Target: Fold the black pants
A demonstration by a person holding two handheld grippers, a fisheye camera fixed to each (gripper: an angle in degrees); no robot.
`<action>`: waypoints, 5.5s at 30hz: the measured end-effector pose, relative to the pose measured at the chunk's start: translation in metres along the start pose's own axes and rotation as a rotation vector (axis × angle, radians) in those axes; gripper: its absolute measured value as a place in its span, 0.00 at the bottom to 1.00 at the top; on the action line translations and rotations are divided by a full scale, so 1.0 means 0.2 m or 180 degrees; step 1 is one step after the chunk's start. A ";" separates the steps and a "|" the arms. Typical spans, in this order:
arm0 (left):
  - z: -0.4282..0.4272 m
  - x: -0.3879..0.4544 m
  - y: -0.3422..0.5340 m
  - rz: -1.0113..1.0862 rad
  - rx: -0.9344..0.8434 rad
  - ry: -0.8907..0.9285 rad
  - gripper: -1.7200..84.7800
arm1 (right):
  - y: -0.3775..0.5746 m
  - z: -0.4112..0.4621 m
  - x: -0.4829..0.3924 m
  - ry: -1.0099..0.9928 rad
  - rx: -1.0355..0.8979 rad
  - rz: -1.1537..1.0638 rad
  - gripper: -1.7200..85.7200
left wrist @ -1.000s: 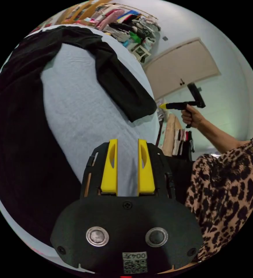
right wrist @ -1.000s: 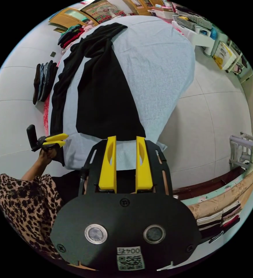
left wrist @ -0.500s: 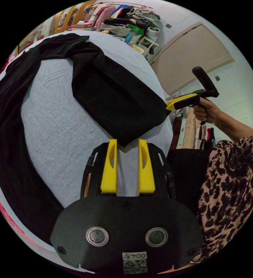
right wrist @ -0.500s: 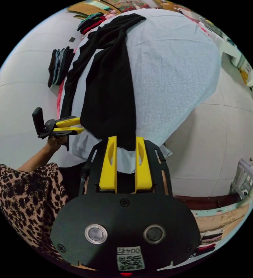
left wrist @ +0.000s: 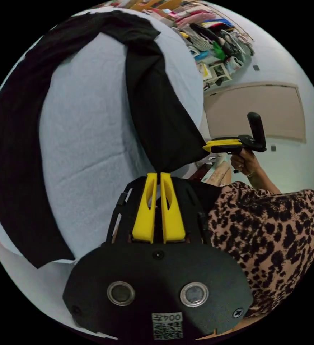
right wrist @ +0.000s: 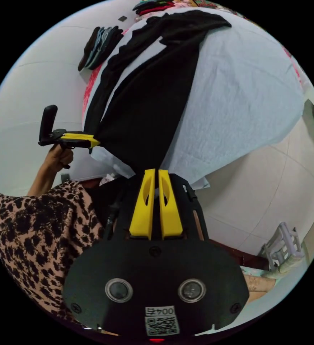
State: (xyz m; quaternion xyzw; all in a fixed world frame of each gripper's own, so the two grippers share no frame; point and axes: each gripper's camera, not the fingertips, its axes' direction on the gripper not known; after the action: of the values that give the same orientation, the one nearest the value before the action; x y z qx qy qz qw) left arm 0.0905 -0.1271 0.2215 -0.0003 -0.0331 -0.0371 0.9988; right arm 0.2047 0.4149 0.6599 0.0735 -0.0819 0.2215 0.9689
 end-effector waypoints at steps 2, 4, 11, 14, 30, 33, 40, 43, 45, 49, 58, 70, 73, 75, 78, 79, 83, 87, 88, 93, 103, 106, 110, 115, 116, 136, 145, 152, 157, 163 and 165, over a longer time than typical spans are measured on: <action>0.15 -0.10 0.06 -0.0300 -0.0030 0.0181 0.05 | 0.00 0.04 0.02 -0.0015 -0.0109 0.0034 0.08; 0.21 -0.12 0.11 -0.0378 -0.0028 0.0324 0.05 | 0.02 -0.01 0.00 0.0037 -0.0034 -0.0025 0.09; 0.13 0.00 0.21 0.0148 0.0686 0.0256 0.04 | 0.09 -0.25 0.03 -0.0198 0.0580 0.0193 0.11; 0.18 0.07 0.15 0.0403 0.0837 0.0193 0.03 | 0.11 -0.36 0.05 -0.0466 0.0922 0.0345 0.11; 0.85 0.61 -0.37 -0.0399 0.0579 -0.0865 0.02 | -0.24 -1.11 0.49 0.0246 0.0887 -0.0606 0.02; 0.91 0.73 -0.38 -0.0930 0.0697 -0.1178 0.02 | -0.34 -1.33 0.60 0.0238 0.0643 -0.0876 0.02; 0.97 0.79 -0.43 -0.1772 0.0720 -0.1143 0.02 | -0.55 -1.73 0.71 -0.0043 0.0434 -0.1264 0.07; 0.99 0.80 -0.46 -0.1877 0.0667 -0.1097 0.02 | -0.64 -1.84 0.70 -0.0296 0.0458 -0.1233 0.09; 1.00 0.81 -0.47 -0.1914 0.0641 -0.1109 0.02 | -0.70 -1.90 0.69 -0.0429 0.0454 -0.1184 0.09; 1.02 0.83 -0.48 -0.2036 0.0647 -0.1149 0.02 | -0.89 -2.06 0.68 -0.0777 0.0410 -0.1012 0.11; 1.04 0.81 -0.46 -0.1968 0.0736 -0.1014 0.02 | -1.50 -2.50 0.29 -0.0447 0.0435 -0.0999 0.10; 1.04 0.64 -0.33 -0.2513 0.1139 -0.0169 0.02 | -2.61 -2.40 -0.57 0.2377 -0.1349 -0.1662 0.11; 1.04 0.62 -0.29 -0.2803 0.1307 -0.0007 0.02 | -2.75 -2.43 -0.66 0.2485 -0.1618 -0.1905 0.11; 1.05 0.62 -0.27 -0.3016 0.1437 0.0088 0.02 | -2.81 -2.49 -0.73 0.2457 -0.1718 -0.2056 0.10; 1.06 0.62 -0.25 -0.3372 0.1615 0.0169 0.02 | -2.84 -2.61 -0.83 0.2439 -0.1751 -0.2379 0.09; 1.06 0.63 -0.25 -0.3466 0.1674 0.0147 0.02 | -2.85 -2.65 -0.87 0.2456 -0.1745 -0.2544 0.08; 1.05 0.66 -0.27 -0.3726 0.1796 0.0019 0.02 | -2.91 -2.79 -0.96 0.2361 -0.1736 -0.2618 0.07; 1.02 0.67 -0.34 -0.3792 0.1695 -0.0229 0.02 | -2.98 -2.94 -1.05 0.2226 -0.1741 -0.2680 0.07; 1.01 0.67 -0.36 -0.3781 0.1652 -0.0323 0.02 | -3.00 -2.98 -1.07 0.2162 -0.1683 -0.2516 0.06; 0.96 0.65 -0.43 -0.3628 0.1518 -0.0503 0.02 | -2.99 -3.14 -1.15 0.2151 -0.1424 -0.2647 0.06; 0.83 0.55 -0.53 -0.3053 0.1287 -0.0599 0.02 | -3.00 -3.30 -1.35 0.2612 -0.1378 -0.2443 0.06; 0.78 0.52 -0.55 -0.2909 0.1261 -0.0629 0.02 | -3.01 -3.37 -1.36 0.2549 -0.1332 -0.2389 0.06; 0.72 0.46 -0.58 -0.2791 0.1252 -0.0594 0.02 | -3.04 -3.47 -1.34 0.2369 -0.1310 -0.2298 0.07; 0.64 0.39 -0.61 -0.2752 0.1232 -0.0514 0.02 | -3.12 -3.59 -1.28 0.2089 -0.1483 -0.1960 0.06; 0.62 0.38 -0.62 -0.2751 0.1225 -0.0507 0.02 | -3.12 -3.60 -1.28 0.2081 -0.1518 -0.1963 0.06; 0.10 0.15 -0.75 -0.2195 0.1990 0.0083 0.06 | -2.99 -3.99 -0.77 0.1034 -0.0903 -0.1777 0.09; -0.87 -0.39 -1.42 -0.1086 0.2835 -0.0311 0.14 | -3.54 -4.60 -0.32 -0.1328 0.0709 -0.0861 0.15; -1.46 -0.94 -2.35 -0.0719 0.2386 -0.0758 0.20 | -4.13 -4.55 -0.17 -0.1394 0.0584 -0.0502 0.16; -1.71 -1.20 -2.78 -0.0868 0.2454 -0.0697 0.21 | -4.36 -4.49 -0.07 -0.1361 0.0211 -0.0388 0.17; -1.74 -1.38 -3.19 -0.0991 0.1969 -0.0876 0.22 | -4.49 -4.41 -0.02 -0.1522 -0.0131 -0.0478 0.16; -1.72 -1.39 -3.26 -0.0953 0.1851 -0.0897 0.22 | -4.52 -4.40 -0.01 -0.1577 -0.0178 -0.0531 0.15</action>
State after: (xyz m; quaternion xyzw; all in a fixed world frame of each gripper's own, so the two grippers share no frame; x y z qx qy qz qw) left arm -0.2122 -0.7585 -0.1417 0.2838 -0.1794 -0.1717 0.9262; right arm 0.7128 -0.2354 -0.2944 0.1051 -0.3164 0.1137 0.9359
